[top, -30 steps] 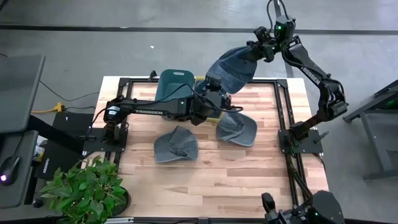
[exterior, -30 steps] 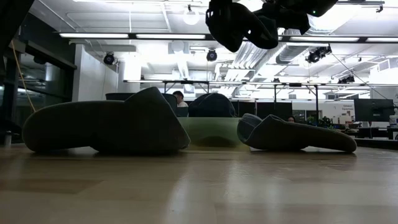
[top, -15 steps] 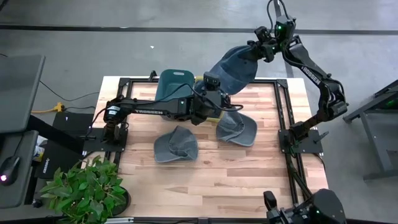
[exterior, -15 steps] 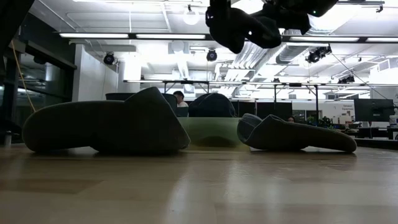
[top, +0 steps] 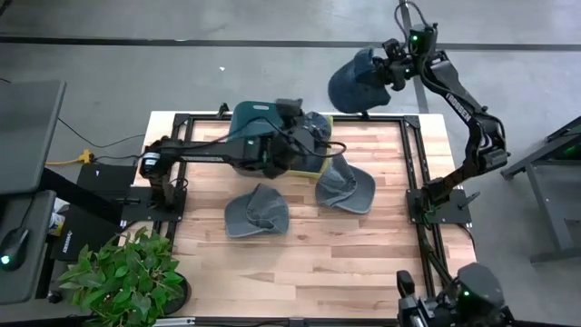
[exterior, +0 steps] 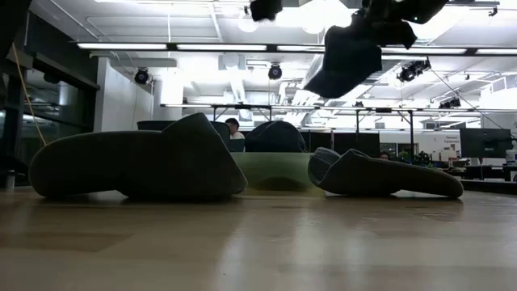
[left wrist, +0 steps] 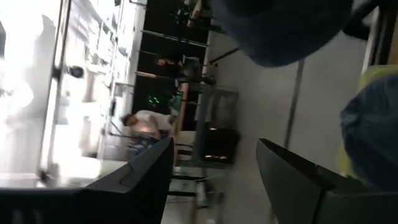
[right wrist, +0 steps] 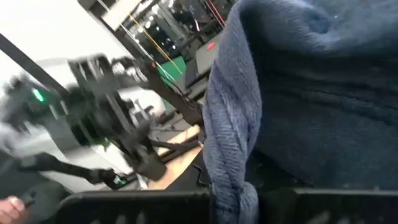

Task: Pick & Place hat
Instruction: Put the blue cap into the yellow bin

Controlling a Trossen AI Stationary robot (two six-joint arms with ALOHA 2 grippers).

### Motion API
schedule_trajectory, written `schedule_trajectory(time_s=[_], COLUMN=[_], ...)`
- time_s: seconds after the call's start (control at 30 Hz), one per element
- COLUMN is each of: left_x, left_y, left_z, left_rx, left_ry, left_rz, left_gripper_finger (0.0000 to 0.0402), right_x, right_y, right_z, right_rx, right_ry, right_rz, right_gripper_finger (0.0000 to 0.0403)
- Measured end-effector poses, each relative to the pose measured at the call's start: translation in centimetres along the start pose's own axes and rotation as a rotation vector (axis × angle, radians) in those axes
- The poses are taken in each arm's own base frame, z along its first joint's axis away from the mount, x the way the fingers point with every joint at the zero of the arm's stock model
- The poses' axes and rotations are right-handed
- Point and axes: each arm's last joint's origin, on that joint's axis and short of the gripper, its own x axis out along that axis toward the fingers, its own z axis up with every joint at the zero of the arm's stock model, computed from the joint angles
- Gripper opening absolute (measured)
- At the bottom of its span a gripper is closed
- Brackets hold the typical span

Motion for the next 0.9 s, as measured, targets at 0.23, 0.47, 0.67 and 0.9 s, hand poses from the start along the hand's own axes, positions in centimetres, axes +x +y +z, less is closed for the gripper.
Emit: schedule_trajectory(time_s=[0.23, 0.47, 0.67, 0.9], left_x=[0.6, 2.5, 4.8, 7.6], left_y=[0.4, 1.4, 1.5, 1.8], left_z=[-3.7, -6.9, -7.8, -8.8], left_rx=[-0.344, -0.515, -0.599, -0.697], left_ry=[0.071, 0.188, 0.198, 0.161], left_rz=[-0.193, -0.450, -0.691, -0.877], left_gripper_finger=[0.0225, 0.0225, 0.0225, 0.0225], right_x=[1.5, 5.0, 8.1, 9.6], right_y=[0.1, 1.2, 2.4, 3.0], right_z=[-1.3, -2.0, -2.8, -3.2], right_rx=[-0.078, -0.200, -0.334, -0.403], right_ry=[0.058, 0.127, 0.186, 0.218], right_rz=[-0.048, -0.040, -0.055, -0.109], right_gripper_finger=[0.0000, 0.0000, 0.0000, 0.0000])
